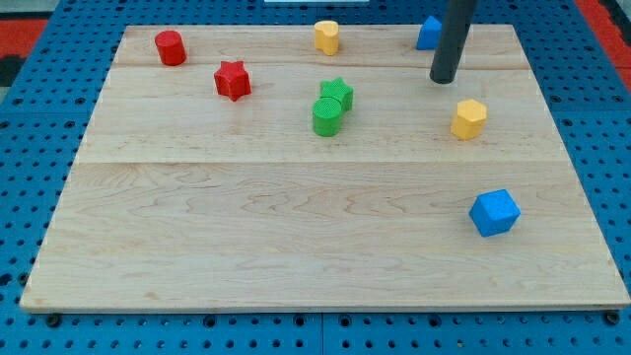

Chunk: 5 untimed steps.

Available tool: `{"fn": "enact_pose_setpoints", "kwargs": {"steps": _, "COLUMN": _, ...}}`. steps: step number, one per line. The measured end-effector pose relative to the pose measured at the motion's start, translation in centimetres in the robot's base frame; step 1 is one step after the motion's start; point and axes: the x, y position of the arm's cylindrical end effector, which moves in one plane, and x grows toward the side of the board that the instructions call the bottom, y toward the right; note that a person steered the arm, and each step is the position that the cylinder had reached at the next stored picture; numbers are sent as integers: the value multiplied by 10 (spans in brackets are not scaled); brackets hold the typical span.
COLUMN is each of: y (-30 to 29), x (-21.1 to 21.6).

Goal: Point your arm diagonal to the heart

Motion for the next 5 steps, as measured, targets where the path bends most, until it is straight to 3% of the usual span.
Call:
{"fn": "enact_pose_setpoints", "kwargs": {"steps": 4, "y": -7, "x": 4}}
{"fn": "enact_pose_setpoints", "kwargs": {"steps": 5, "y": -61, "x": 12}}
